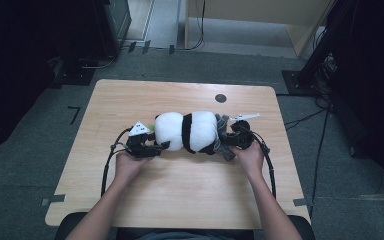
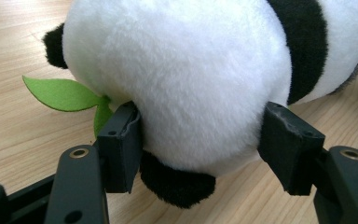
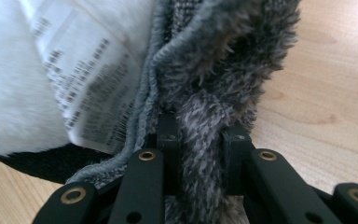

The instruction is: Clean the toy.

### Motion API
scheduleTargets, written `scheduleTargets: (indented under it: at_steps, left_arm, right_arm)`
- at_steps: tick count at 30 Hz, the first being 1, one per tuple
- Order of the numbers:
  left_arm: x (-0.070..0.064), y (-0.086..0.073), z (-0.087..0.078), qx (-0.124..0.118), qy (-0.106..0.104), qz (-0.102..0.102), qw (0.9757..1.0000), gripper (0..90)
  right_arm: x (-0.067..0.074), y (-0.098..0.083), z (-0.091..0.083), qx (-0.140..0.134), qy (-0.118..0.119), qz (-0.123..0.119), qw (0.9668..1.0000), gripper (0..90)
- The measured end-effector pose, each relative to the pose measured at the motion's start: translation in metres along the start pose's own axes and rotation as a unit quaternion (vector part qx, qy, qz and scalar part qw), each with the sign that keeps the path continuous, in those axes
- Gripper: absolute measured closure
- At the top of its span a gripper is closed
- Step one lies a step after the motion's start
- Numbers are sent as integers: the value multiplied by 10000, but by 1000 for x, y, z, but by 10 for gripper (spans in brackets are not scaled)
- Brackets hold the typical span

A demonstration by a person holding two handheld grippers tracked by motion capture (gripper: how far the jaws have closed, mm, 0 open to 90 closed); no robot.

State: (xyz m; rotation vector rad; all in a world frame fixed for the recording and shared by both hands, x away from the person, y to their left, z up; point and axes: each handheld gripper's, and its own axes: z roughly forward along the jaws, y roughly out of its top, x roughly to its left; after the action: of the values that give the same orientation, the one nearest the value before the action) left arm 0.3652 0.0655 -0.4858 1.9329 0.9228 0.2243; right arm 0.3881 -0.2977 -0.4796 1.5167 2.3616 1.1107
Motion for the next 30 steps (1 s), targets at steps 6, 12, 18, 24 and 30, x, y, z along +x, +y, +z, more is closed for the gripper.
scheduleTargets:
  at_steps: [6, 12, 18, 24, 30]
  left_arm:
    - [1, -1, 0, -20, -29, 6, 10000, 345]
    - [0, -1, -1, -35, -18, 6, 10000, 344]
    - [0, -1, -1, -26, -10, -2, 10000, 343]
    - [0, -1, -1, 0, 4, -10, 10000, 343]
    - [1, -3, -1, -6, -38, 1, 10000, 344]
  right_arm:
    - [-4, 3, -10, -65, -127, -4, 9999, 753]
    - [-8, 11, -37, -459, -308, -7, 9985, 754]
    - [-2, 26, -67, -820, -388, -86, 9958, 754]
    - [18, 37, -72, -968, -307, -359, 9942, 752]
    - [20, 39, -57, -828, -169, -363, 9958, 753]
